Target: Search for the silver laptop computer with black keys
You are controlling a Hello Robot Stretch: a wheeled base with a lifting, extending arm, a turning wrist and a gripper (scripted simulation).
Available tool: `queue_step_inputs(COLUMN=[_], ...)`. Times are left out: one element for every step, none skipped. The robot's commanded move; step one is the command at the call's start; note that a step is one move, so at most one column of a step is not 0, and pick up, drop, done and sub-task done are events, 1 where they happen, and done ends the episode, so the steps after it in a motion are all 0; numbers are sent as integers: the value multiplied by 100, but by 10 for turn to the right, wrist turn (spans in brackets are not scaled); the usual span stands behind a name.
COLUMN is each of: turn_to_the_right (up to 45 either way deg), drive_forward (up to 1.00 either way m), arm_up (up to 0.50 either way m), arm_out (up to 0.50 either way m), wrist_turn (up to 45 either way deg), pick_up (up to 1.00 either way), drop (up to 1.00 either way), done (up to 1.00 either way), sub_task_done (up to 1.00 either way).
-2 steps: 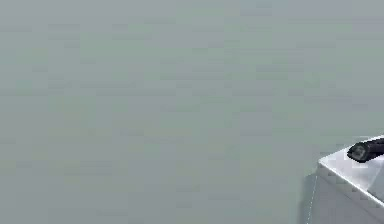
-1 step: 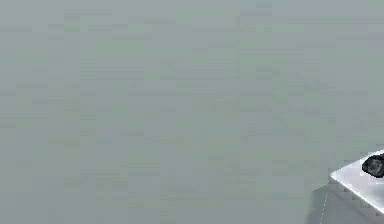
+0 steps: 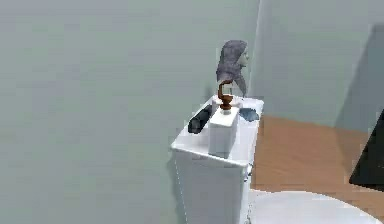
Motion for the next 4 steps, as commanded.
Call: queue_step_inputs(turn_to_the_right=[450,450,210,0], drive_forward=[0,0,0,15], arm_up=[0,0,0,0], arm_out=[0,0,0,0], wrist_turn=[0,0,0,0], pick_up=[0,0,0,0], drop=[0,0,0,0], done=[0,0,0,0], sub_task_done=[0,0,0,0])
